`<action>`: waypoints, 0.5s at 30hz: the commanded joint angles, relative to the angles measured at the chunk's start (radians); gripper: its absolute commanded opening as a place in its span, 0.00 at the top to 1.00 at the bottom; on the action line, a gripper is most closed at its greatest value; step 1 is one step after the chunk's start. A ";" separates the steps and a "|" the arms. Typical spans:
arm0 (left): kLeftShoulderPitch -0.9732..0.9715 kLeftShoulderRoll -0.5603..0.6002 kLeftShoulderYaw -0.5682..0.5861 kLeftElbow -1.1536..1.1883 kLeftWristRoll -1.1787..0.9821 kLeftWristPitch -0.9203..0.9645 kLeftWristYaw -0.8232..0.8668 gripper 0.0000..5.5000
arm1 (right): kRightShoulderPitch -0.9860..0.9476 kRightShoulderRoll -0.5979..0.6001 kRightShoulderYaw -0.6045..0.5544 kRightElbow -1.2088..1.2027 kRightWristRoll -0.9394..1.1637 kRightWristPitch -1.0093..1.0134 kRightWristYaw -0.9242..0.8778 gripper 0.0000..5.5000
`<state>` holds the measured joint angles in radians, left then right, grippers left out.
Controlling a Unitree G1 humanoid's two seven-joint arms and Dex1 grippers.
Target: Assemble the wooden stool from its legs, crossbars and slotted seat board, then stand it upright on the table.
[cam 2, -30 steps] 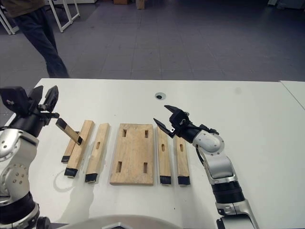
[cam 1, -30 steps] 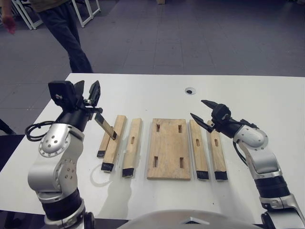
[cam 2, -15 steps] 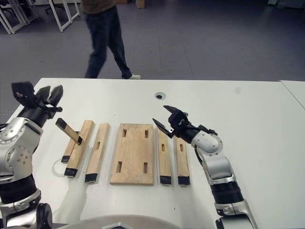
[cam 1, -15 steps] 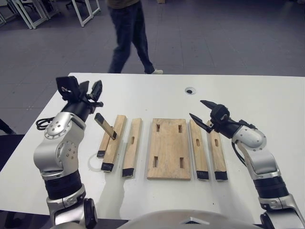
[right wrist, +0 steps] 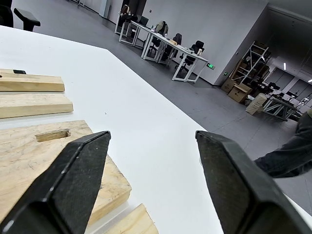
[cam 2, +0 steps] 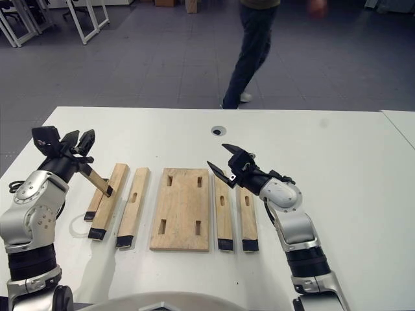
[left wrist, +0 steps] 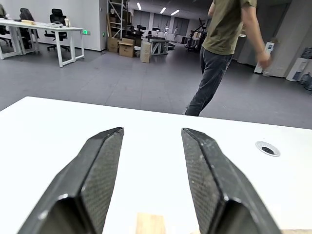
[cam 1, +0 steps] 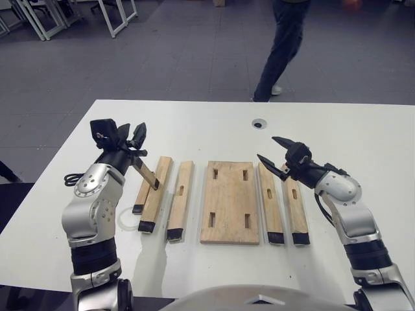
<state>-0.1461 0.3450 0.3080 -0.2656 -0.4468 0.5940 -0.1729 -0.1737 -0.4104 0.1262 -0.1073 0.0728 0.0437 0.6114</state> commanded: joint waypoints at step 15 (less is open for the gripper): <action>-0.041 0.075 0.135 -0.463 -0.135 0.219 0.113 0.52 | 0.025 -0.005 0.006 -0.033 -0.004 0.014 -0.010 0.41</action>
<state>-0.2710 0.4142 0.4308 -0.6797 -0.5687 0.7843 -0.0537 -0.1406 -0.4107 0.1311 -0.1354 0.0735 0.0471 0.5986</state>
